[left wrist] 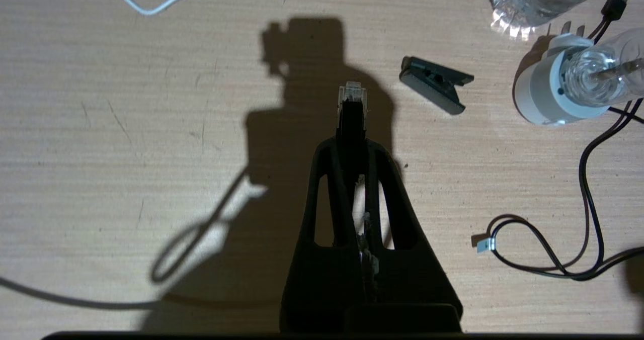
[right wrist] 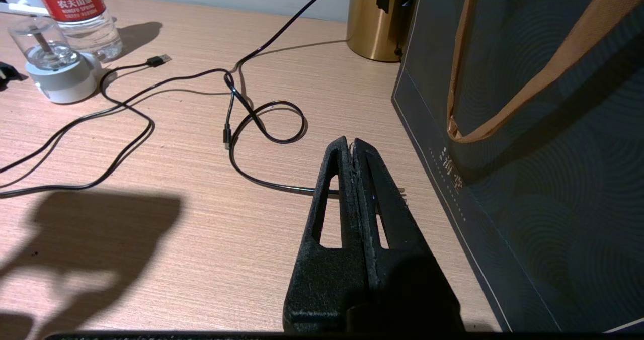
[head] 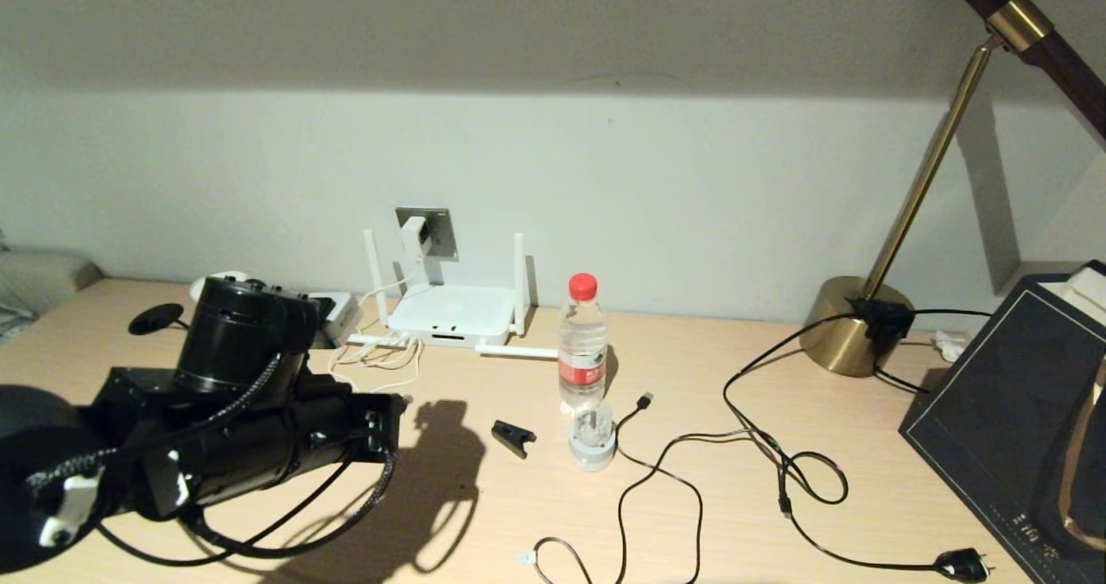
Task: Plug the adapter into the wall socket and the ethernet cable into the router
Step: Hand it to the other hand
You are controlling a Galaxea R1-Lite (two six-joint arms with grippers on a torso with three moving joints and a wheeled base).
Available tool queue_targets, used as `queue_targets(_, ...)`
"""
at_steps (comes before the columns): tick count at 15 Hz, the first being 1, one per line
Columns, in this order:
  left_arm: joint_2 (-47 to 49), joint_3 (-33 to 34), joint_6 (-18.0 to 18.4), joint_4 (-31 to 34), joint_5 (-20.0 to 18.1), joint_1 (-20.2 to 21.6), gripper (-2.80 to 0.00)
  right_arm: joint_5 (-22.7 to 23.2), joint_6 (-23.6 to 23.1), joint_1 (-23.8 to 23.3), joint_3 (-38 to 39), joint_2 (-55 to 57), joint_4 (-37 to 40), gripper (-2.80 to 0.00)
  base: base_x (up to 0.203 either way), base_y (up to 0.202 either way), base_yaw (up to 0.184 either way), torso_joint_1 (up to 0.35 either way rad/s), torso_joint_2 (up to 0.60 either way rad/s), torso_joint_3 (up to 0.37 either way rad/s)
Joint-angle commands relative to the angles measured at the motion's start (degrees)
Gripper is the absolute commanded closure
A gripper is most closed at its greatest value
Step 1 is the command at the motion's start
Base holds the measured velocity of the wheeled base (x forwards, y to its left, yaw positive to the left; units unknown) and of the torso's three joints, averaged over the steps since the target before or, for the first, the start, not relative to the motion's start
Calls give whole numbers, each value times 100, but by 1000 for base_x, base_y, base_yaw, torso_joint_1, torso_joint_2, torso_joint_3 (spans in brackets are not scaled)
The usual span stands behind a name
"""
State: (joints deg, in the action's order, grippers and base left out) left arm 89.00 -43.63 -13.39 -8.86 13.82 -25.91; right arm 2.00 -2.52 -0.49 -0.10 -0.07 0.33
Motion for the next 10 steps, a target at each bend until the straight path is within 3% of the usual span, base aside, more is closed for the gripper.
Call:
queue_targets(1,254,-13,66,-338,6,37,0,-3,-3,5,1,7,2,0,0,0,0,0,0,0)
queue_targets(5,941,-39,538,-1378,-179,567,0,-4,-3,1,1,7,2,0,0,0,0,0,0,0)
queue_targets(10,1818,-243,977,-2599,-243,813,0,2,-3,3,1,7,2,0,0,0,0,0,0,0)
